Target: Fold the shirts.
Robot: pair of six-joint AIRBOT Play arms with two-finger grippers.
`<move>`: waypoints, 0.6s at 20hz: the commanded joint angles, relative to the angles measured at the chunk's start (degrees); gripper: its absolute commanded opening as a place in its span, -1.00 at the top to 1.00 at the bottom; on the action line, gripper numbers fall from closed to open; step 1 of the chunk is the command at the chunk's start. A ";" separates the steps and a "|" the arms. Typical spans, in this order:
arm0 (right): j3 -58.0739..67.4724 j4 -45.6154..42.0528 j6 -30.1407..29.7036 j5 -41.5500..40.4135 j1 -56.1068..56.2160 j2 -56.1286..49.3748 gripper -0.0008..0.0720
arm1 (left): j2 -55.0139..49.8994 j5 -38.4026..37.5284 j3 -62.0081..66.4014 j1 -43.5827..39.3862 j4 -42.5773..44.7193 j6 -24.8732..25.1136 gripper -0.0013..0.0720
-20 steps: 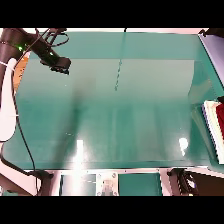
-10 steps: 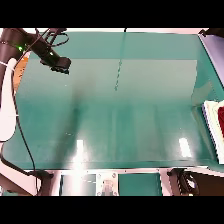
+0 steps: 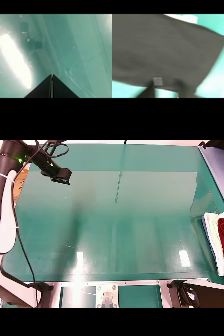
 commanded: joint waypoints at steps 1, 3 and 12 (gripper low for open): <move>0.70 14.51 -0.13 -5.49 6.27 0.13 0.89 | 0.09 2.01 0.20 0.02 -1.07 -0.04 0.91; 0.72 19.96 -1.18 -10.12 14.88 0.35 0.93 | 0.09 -0.66 0.20 0.02 -1.51 -1.66 0.91; -17.66 15.06 -5.20 -15.93 60.24 5.88 0.94 | 5.77 -8.55 -17.53 -1.44 -7.39 -7.39 0.91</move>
